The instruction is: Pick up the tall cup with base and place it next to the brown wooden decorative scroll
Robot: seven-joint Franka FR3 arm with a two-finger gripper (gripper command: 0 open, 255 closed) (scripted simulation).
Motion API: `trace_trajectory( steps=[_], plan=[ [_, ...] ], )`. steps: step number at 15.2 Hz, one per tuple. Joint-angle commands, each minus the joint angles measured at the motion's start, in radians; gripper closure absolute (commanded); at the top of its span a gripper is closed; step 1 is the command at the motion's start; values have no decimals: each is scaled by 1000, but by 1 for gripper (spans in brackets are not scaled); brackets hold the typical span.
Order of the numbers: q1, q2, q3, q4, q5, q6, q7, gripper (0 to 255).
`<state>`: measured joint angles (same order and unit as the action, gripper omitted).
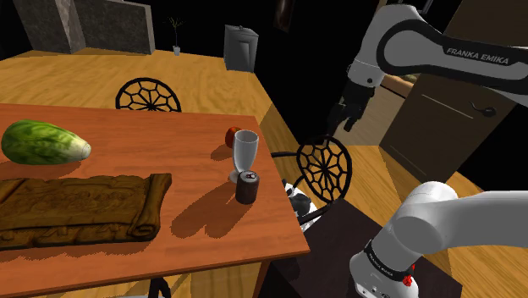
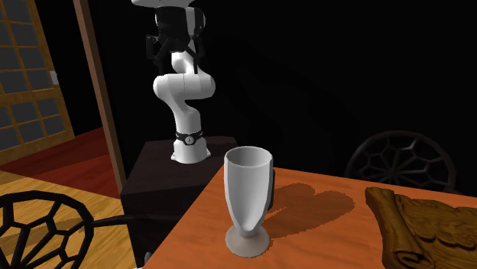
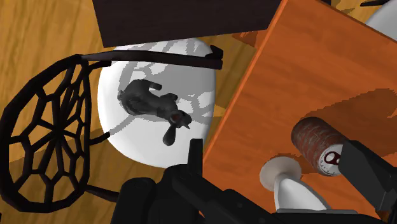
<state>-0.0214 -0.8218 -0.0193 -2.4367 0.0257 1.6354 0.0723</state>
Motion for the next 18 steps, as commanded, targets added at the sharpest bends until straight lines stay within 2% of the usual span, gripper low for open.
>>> trace_trajectory(
  steps=[1, 10, 18],
  plan=[
    [0, 0, 0, 0, 0, 0, 0, 0],
    [24, 353, 63, 134, 22, 198, 60, 0],
    [38, 676, 107, 341, 6, 295, 118, 0]
  ],
)
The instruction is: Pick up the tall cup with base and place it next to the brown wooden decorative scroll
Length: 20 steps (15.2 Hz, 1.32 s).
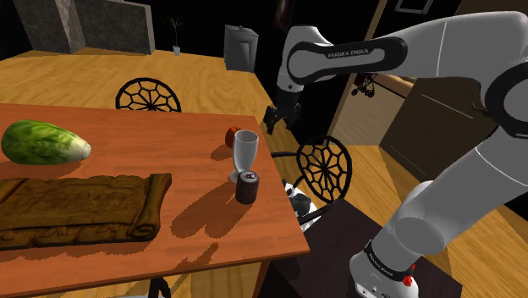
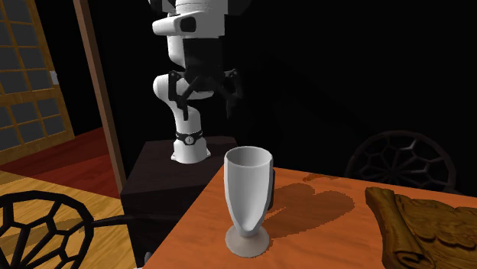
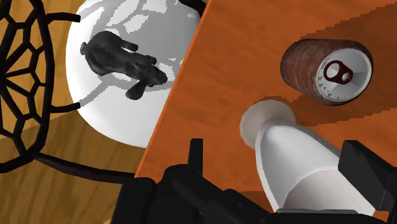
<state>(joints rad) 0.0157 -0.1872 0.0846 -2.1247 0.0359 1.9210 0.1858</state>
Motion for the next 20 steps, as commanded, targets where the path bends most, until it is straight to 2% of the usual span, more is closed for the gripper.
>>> trace_trajectory(
  steps=[1, 7, 14, 20],
  plan=[
    [2, 82, 8, 61, -8, 16, 13, 0],
    [20, 322, 26, 274, -40, 27, 57, 0],
    [21, 346, 25, 209, -43, 116, 59, 0],
    [21, 348, 25, 204, -43, 123, 59, 0]
  ],
)
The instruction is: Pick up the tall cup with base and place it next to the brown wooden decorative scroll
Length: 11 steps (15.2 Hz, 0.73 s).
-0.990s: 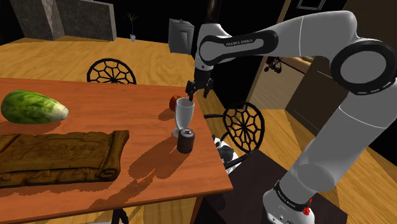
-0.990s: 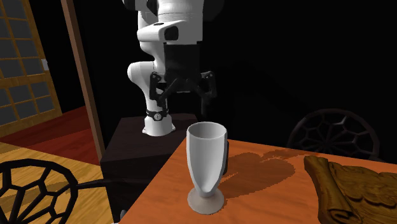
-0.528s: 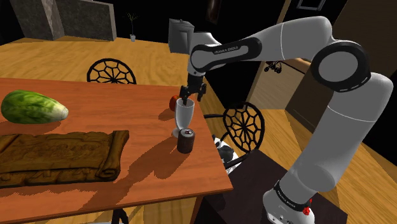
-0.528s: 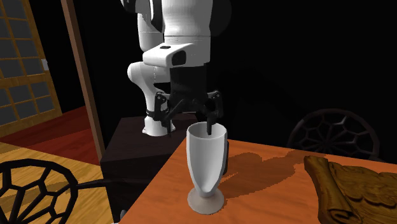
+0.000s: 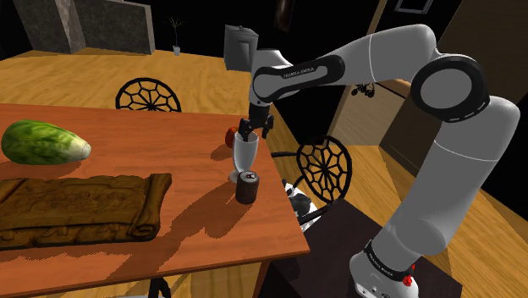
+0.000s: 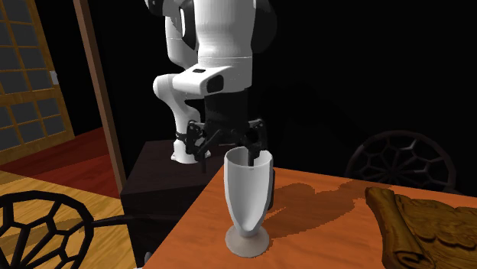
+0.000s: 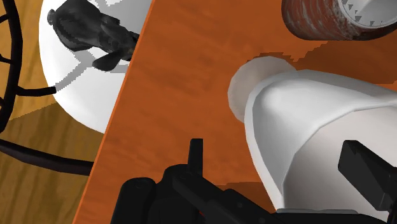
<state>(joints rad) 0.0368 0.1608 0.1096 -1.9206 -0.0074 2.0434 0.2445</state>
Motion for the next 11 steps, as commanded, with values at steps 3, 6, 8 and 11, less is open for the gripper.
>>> trace_trajectory(
  steps=[3, 6, 8, 11],
  plan=[
    [0, 0, 0, 0, 0, 0, 0, 255],
    [0, 0, 0, 0, 0, 0, 0, 255],
    [0, 0, 0, 0, 0, 0, 0, 255],
    [0, 0, 0, 0, 0, 0, 0, 255]
  ],
)
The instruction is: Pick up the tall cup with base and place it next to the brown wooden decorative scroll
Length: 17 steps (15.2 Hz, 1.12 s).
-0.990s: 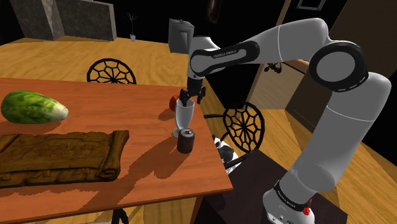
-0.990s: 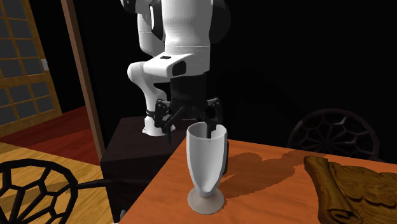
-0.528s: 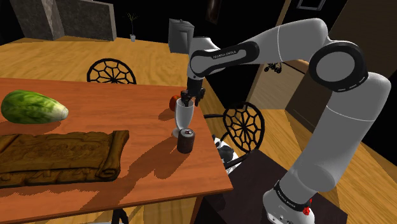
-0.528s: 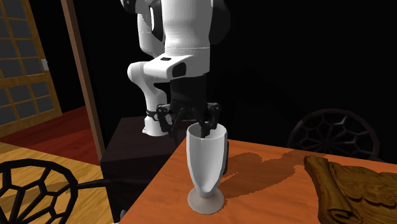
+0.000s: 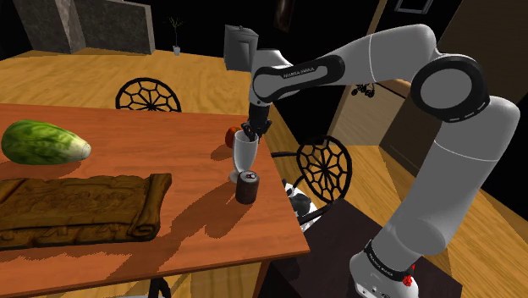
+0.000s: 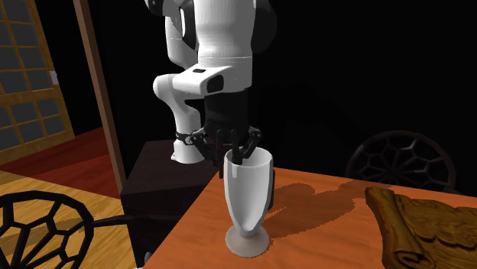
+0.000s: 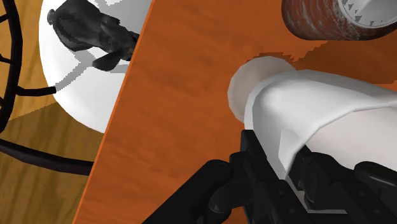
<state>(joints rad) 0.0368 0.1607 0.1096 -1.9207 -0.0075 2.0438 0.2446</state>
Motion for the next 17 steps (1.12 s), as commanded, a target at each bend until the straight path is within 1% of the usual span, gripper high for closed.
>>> trace_trajectory(
  steps=[1, 17],
  plan=[
    [0, 0, 0, 0, 0, 0, 0, 255],
    [-1, -52, 1, 151, 6, -203, -3, 255]
  ],
)
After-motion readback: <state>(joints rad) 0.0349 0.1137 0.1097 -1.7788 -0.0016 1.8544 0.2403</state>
